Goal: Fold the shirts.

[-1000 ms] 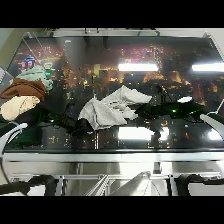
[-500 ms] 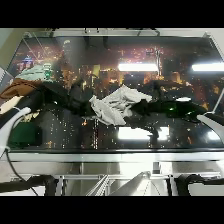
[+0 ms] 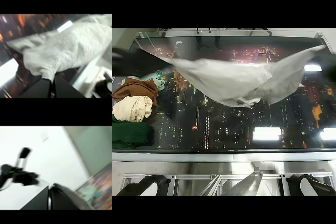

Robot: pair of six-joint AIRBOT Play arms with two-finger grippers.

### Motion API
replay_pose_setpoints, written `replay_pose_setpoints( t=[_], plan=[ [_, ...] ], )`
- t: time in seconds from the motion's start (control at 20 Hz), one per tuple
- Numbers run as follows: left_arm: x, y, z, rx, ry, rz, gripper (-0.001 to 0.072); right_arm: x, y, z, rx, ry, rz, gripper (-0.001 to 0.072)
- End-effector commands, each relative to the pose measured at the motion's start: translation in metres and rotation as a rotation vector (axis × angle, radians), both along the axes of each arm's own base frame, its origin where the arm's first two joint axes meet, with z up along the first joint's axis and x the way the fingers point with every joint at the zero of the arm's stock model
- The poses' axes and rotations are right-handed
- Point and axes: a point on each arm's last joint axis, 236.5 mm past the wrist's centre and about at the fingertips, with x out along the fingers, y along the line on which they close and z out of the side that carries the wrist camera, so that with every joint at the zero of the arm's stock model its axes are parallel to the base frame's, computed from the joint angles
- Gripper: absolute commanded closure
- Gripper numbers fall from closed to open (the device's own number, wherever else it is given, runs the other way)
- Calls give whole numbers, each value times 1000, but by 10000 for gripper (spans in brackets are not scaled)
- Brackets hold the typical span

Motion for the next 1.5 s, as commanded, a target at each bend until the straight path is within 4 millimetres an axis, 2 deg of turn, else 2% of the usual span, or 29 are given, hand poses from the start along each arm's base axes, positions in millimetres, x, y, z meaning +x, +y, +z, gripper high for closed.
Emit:
replay_pose_setpoints(
  t=[0.0, 0.1, 0.2, 0.3, 0.4, 0.45, 0.55, 0.65, 0.7, 0.75, 0.8, 0.85, 0.95, 1.0, 1.05, 1.15, 1.2, 1.3, 1.45],
  plan=[
    [-40, 25, 74, 18, -264, 142, 689, -25, -27, 31, -146, -107, -415, 698],
    [-35, 34, 56, 15, -219, 182, 689, -18, -28, 19, -154, -41, -407, 698],
    [-16, 42, 13, -12, -89, 202, 688, 7, -22, -5, -154, 42, -334, 698],
    [11, 46, -47, -57, 80, 223, 688, 47, -1, -55, -181, 186, -218, 698],
    [38, 44, -113, -70, 215, 219, 688, 94, 25, -133, -253, 365, -155, 698],
    [52, 41, -147, -65, 263, 218, 688, 122, 31, -181, -305, 452, -179, 698],
    [83, 33, -212, -55, 359, 247, 688, 169, 26, -271, -362, 631, -259, 698],
    [115, 30, -266, -42, 438, 309, 676, 194, 26, -336, -376, 768, -227, 697],
    [127, 30, -283, -37, 465, 318, 496, 201, 28, -351, -358, 808, -190, 696],
    [140, 30, -290, -35, 481, 313, 364, 209, 26, -353, -321, 836, -156, 640],
    [151, 33, -289, -34, 483, 300, 364, 217, 18, -344, -296, 827, -144, 411],
    [160, 37, -283, -39, 479, 286, 364, 222, 8, -329, -273, 807, -139, 330],
    [171, 49, -264, -49, 472, 245, 359, 219, -23, -311, -245, 850, -148, 330],
    [172, 57, -258, -54, 478, 228, 160, 207, -39, -315, -268, 912, -152, 331],
    [169, 63, -255, -59, 497, 210, -7, 191, -52, -326, -314, 984, -140, 332],
    [155, 75, -261, -73, 562, 187, -9, 142, -68, -362, -430, 1179, -79, 354],
    [147, 79, -269, -81, 598, 187, -8, 115, -68, -380, -466, 1274, -41, 354],
    [137, 85, -288, -97, 657, 212, -8, 74, -52, -405, -458, 1385, 22, 353],
    [132, 89, -316, -101, 701, 271, -8, 26, -15, -441, -479, 1477, 68, 350]
  ],
)
